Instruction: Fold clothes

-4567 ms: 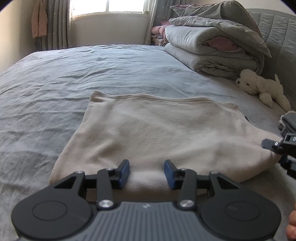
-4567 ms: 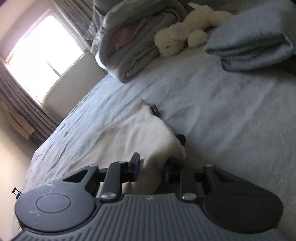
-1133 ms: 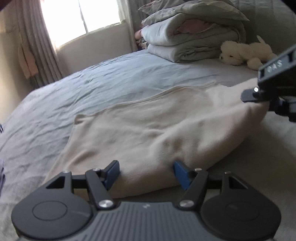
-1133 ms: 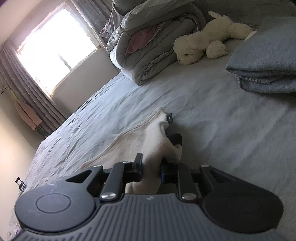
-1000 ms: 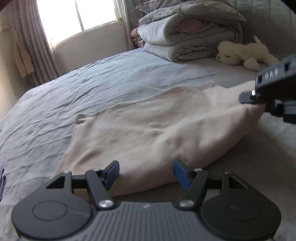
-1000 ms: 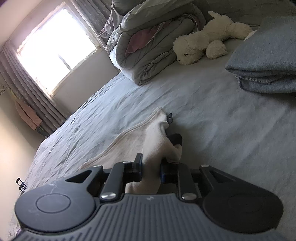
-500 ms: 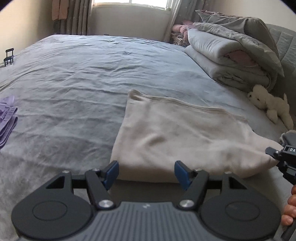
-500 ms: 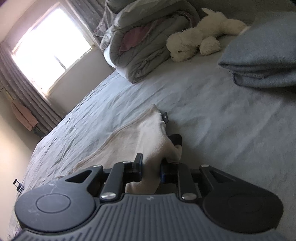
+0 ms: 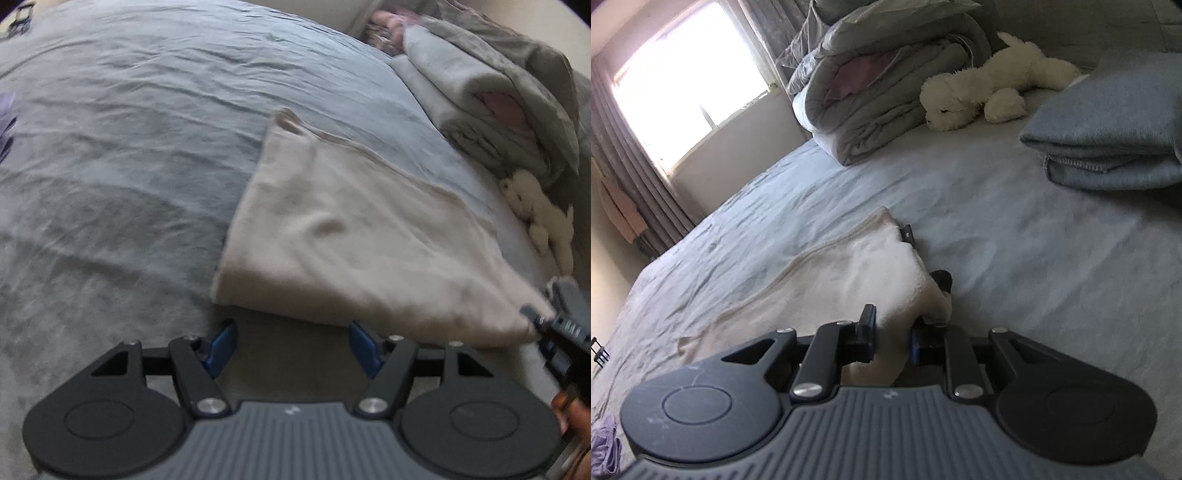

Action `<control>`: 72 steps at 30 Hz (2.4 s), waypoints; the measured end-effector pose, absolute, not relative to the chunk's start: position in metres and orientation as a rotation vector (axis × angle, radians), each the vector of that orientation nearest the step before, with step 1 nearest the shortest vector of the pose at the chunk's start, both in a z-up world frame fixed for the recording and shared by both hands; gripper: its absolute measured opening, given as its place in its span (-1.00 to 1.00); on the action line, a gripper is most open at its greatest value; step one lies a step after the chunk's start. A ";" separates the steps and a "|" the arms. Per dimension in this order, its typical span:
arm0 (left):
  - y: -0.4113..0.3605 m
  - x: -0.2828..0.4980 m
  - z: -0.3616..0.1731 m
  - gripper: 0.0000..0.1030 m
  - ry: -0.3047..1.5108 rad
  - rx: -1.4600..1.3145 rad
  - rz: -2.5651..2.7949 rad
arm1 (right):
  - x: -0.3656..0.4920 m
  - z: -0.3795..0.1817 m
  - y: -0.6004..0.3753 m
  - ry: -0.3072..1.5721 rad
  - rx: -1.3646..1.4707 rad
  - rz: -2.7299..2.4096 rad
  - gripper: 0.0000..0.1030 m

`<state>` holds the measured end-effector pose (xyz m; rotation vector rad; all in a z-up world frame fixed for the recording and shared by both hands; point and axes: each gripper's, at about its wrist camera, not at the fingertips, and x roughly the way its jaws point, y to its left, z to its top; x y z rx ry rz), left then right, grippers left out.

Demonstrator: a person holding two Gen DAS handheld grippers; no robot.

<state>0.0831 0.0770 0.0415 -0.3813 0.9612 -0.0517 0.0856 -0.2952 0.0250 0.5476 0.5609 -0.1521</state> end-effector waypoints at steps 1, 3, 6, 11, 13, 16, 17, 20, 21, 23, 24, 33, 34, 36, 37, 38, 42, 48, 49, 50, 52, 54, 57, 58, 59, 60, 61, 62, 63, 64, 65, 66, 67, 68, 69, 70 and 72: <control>0.081 0.083 0.043 0.32 0.959 -0.395 -0.043 | 0.086 0.023 -0.297 0.566 0.560 -0.152 -0.59; 0.089 0.083 0.046 0.32 0.954 -0.422 -0.025 | 0.087 0.019 -0.302 0.575 0.584 -0.153 -0.59; 0.101 0.084 0.051 0.32 0.947 -0.463 0.002 | 0.087 0.018 -0.304 0.577 0.605 -0.149 -0.59; 0.124 0.084 0.058 0.32 0.931 -0.524 0.060 | 0.089 0.030 -0.286 0.539 0.456 -0.150 -0.60; 0.134 0.086 0.059 0.32 0.930 -0.537 0.095 | 0.091 0.036 -0.275 0.515 0.364 -0.151 -0.61; 0.147 0.088 0.061 0.32 0.932 -0.601 0.090 | 0.092 0.053 -0.247 0.446 0.191 -0.141 -0.62; 0.149 0.087 0.063 0.32 0.923 -0.613 0.091 | 0.091 0.063 -0.229 0.395 0.105 -0.118 -0.63; 0.157 0.085 0.070 0.32 0.892 -0.633 0.103 | 0.082 0.088 -0.170 0.252 -0.121 -0.009 -0.64; 0.160 0.085 0.072 0.32 0.878 -0.628 0.116 | 0.080 0.090 -0.147 0.230 -0.201 0.037 -0.65; 0.166 0.086 0.071 0.32 0.876 -0.641 0.144 | 0.075 0.087 -0.096 0.197 -0.377 0.135 -0.67; 0.170 0.086 0.070 0.32 0.875 -0.649 0.159 | 0.071 0.078 -0.070 0.186 -0.463 0.180 -0.67; 0.181 0.084 0.070 0.32 0.879 -0.705 0.153 | 0.048 -0.012 0.010 0.269 -0.732 0.341 -0.73; 0.181 0.085 0.069 0.33 0.880 -0.704 0.152 | 0.051 -0.008 0.009 0.282 -0.720 0.337 -0.73; 0.180 0.086 0.068 0.33 0.884 -0.701 0.150 | 0.057 -0.003 0.010 0.303 -0.716 0.327 -0.72; 0.181 0.086 0.068 0.33 0.885 -0.705 0.150 | 0.060 -0.002 0.011 0.308 -0.721 0.322 -0.72; 0.181 0.085 0.067 0.33 0.887 -0.710 0.149 | 0.062 -0.001 0.012 0.312 -0.724 0.319 -0.71; 0.183 0.085 0.067 0.33 0.889 -0.722 0.148 | 0.065 -0.004 0.015 0.328 -0.707 0.344 -0.56; 0.177 0.086 0.065 0.33 0.902 -0.716 0.101 | 0.058 0.015 0.002 0.329 -0.646 0.461 0.04; 0.176 0.087 0.065 0.33 0.903 -0.714 0.087 | 0.057 0.024 -0.005 0.337 -0.595 0.505 0.18; 0.174 0.088 0.065 0.33 0.904 -0.713 0.074 | 0.052 0.032 -0.009 0.337 -0.559 0.544 0.44; 0.170 0.087 0.066 0.33 0.902 -0.703 0.054 | 0.045 0.044 -0.021 0.321 -0.523 0.596 0.53; 0.163 0.088 0.066 0.33 0.898 -0.698 0.025 | 0.043 0.056 -0.040 0.314 -0.502 0.602 0.53; 0.150 0.089 0.065 0.33 0.891 -0.691 -0.020 | 0.047 0.063 -0.069 0.346 -0.488 0.596 0.52; 0.145 0.090 0.065 0.33 0.886 -0.689 -0.036 | 0.050 0.062 -0.077 0.364 -0.491 0.591 0.50; 0.140 0.091 0.064 0.33 0.882 -0.687 -0.051 | 0.053 0.059 -0.083 0.382 -0.507 0.585 0.41; 0.134 0.093 0.064 0.33 0.874 -0.679 -0.061 | 0.055 0.055 -0.088 0.400 -0.523 0.579 0.40; 0.130 0.095 0.063 0.33 0.870 -0.670 -0.068 | 0.057 0.051 -0.093 0.414 -0.544 0.574 0.40; 0.126 0.097 0.062 0.33 0.865 -0.662 -0.074 | 0.057 0.047 -0.093 0.413 -0.579 0.575 0.33; 0.123 0.099 0.060 0.33 0.861 -0.653 -0.080 | 0.057 0.043 -0.093 0.407 -0.616 0.569 0.10; 0.122 0.101 0.058 0.32 0.858 -0.660 -0.076 | 0.056 0.039 -0.090 0.387 -0.656 0.541 -0.06; 0.122 0.103 0.056 0.31 0.857 -0.668 -0.074 | 0.055 0.036 -0.088 0.368 -0.690 0.517 -0.38; 0.123 0.105 0.054 0.28 0.856 -0.676 -0.071 | 0.055 0.033 -0.087 0.353 -0.709 0.505 -0.41; 0.122 0.106 0.052 0.16 0.854 -0.680 -0.068 | 0.055 0.031 -0.086 0.340 -0.726 0.495 -0.42; 0.121 0.107 0.051 0.05 0.853 -0.674 -0.059 | 0.055 0.029 -0.083 0.334 -0.739 0.487 -0.46; 0.120 0.108 0.050 -0.11 0.851 -0.667 -0.049 | 0.053 0.027 -0.081 0.326 -0.760 0.471 -0.53; 0.118 0.108 0.050 -0.19 0.851 -0.657 -0.046 | 0.049 0.024 -0.081 0.318 -0.778 0.448 -0.56; 0.113 0.109 0.048 -0.38 0.851 -0.641 -0.052 | 0.042 0.018 -0.082 0.304 -0.811 0.405 -0.63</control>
